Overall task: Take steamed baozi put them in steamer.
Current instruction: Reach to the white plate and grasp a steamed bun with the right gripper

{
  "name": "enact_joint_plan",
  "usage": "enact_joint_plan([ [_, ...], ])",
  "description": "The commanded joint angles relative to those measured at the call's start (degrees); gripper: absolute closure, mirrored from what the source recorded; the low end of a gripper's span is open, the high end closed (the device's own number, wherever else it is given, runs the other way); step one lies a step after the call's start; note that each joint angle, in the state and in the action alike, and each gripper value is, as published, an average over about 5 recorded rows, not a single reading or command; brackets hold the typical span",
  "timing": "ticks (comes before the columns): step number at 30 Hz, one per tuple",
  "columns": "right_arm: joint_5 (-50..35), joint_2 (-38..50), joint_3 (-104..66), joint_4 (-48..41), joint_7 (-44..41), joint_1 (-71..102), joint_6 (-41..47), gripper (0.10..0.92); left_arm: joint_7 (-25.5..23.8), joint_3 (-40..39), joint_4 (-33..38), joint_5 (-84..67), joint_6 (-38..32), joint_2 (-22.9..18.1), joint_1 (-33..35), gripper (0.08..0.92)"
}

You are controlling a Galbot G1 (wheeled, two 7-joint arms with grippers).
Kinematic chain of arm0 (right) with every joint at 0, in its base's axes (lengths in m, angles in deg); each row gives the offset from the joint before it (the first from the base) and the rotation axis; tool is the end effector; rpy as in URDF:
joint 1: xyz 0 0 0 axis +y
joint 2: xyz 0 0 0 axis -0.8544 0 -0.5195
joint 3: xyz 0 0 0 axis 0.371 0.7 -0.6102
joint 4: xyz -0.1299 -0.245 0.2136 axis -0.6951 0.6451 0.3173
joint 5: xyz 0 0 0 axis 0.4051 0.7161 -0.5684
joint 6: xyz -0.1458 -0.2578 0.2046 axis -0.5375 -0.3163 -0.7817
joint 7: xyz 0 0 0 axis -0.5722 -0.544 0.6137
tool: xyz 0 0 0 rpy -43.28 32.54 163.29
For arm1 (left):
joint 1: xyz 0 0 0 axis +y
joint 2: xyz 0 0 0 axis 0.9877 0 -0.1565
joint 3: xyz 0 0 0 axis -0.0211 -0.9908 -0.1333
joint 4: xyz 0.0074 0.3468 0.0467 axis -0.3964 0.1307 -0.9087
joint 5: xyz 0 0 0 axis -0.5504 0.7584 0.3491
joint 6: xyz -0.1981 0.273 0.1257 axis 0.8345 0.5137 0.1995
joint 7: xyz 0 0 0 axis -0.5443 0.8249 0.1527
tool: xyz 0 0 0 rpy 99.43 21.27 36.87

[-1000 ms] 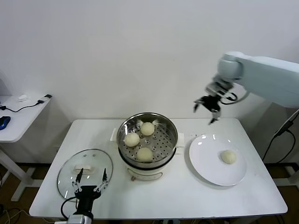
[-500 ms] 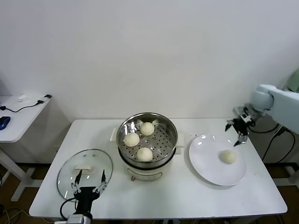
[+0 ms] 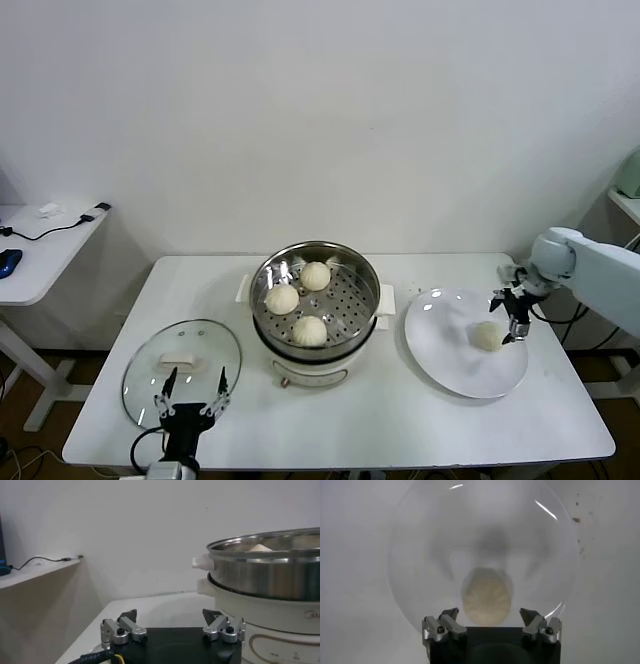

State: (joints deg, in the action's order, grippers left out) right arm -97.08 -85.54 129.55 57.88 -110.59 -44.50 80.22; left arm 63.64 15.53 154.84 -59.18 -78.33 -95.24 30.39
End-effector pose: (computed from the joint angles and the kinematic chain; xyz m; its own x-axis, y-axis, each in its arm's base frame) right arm 0.5416 -0.2449 -0.2110 -0.0802 -0.0332 0.9962 -0.9964 0.0302 -0.0792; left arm 0.1292 0.0144 -0.3493 -0.9731 -0.1147 0.1998 -0.0863 0.9856 0.1455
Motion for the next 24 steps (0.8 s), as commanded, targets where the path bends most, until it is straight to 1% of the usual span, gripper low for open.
enact_joint_plan([
  [1, 1.36, -1.23, -4.68, -2.78, 2.73, 6.54, 2.02, 0.203, 0.03, -0.03, 0.07, 0.1, -0.06, 0.19, 0.19, 0.177],
  [6, 1.28, -2.27, -5.43, -3.45, 3.45, 6.9, 2.27, 0.203, 0.07, -0.05, 0.13, 0.09, -0.09, 0.2, 0.22, 0.177],
  [14, 1.47, -2.24, -5.13, -3.22, 2.36, 6.08, 2.17, 0.211, 0.13, 0.03, 0.47, 0.07, -0.1, 0.2, 0.38, 0.177],
  [17, 1.45, -1.83, -4.9, -2.66, 1.91, 5.47, 2.16, 0.263, 0.14, -0.13, 0.52, 0.1, -0.09, 0.14, 0.33, 0.177],
  [20, 1.25, -1.27, -4.28, -1.69, 1.42, 4.19, 2.15, 0.355, 0.14, -0.27, 0.62, 0.15, -0.12, 0.12, 0.38, 0.177],
  [22, 0.73, -0.89, -3.38, -0.79, 1.02, 2.38, 2.13, 0.394, 0.14, -0.29, 0.7, 0.17, -0.13, 0.13, 0.42, 0.177],
  [24, -0.65, -0.52, -1.49, 0.51, 0.54, -0.85, 2.12, 0.402, 0.14, -0.32, 0.77, 0.17, -0.13, 0.15, 0.44, 0.177],
])
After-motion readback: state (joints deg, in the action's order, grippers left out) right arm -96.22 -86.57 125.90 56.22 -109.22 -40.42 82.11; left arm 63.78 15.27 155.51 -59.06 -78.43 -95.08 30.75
